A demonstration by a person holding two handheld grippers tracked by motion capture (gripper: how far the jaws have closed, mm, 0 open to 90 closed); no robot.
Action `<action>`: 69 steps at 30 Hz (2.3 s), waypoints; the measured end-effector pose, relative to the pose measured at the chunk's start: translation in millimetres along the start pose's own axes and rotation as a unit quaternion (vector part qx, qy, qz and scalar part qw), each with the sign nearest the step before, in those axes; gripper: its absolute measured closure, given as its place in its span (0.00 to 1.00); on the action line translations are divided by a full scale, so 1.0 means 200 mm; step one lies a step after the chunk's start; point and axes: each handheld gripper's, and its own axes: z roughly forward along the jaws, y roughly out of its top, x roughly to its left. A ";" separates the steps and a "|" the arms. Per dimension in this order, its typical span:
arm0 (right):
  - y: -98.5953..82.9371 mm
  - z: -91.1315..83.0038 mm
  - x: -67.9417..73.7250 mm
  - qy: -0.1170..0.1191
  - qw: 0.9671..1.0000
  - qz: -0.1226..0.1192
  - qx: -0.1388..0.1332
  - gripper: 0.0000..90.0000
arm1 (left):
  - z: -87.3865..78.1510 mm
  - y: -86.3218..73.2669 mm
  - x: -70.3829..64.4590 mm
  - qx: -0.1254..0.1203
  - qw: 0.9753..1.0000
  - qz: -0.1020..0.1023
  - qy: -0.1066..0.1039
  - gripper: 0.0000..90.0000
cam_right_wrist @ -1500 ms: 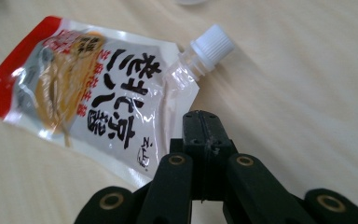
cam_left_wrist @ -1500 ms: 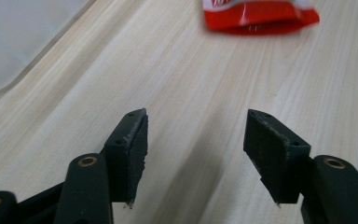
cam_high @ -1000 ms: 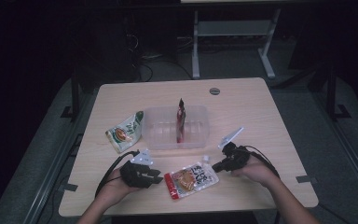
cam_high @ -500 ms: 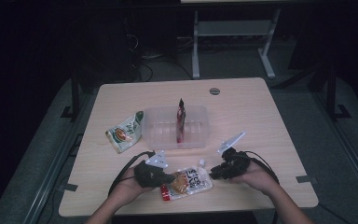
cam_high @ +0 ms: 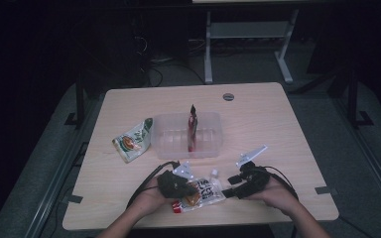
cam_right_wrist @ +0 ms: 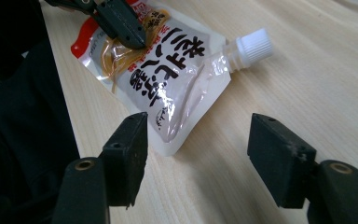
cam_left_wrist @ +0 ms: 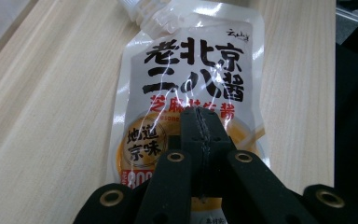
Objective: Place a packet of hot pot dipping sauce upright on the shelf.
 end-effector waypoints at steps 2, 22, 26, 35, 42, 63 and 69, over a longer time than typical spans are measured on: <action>0.01 0.02 0.00 0.004 1.000 0.000 0.004 0.41 | 0.01 0.00 0.00 0.005 1.000 0.004 0.003 1.00; 0.06 0.15 -0.02 0.058 0.998 0.012 0.017 0.47 | 0.02 0.00 0.01 0.017 1.000 0.004 0.004 1.00; 0.08 0.17 -0.02 0.078 0.997 0.013 0.017 0.54 | 0.02 0.00 0.01 0.014 1.000 0.002 0.004 1.00; 0.09 0.21 -0.02 0.105 0.994 0.024 0.006 0.71 | 0.02 0.00 0.01 0.013 1.000 0.005 0.004 1.00; 0.09 0.23 -0.02 0.125 0.992 0.023 -0.004 0.81 | 0.02 -0.01 0.01 0.006 1.000 0.005 0.002 1.00; 0.10 0.11 -0.03 0.120 0.991 -0.007 -0.065 0.99 | -0.15 -0.05 0.03 -0.030 0.999 -0.008 0.017 0.90; 0.10 0.06 -0.04 0.116 0.989 -0.012 -0.089 1.00 | -0.21 -0.10 0.06 -0.038 0.998 -0.026 0.032 0.90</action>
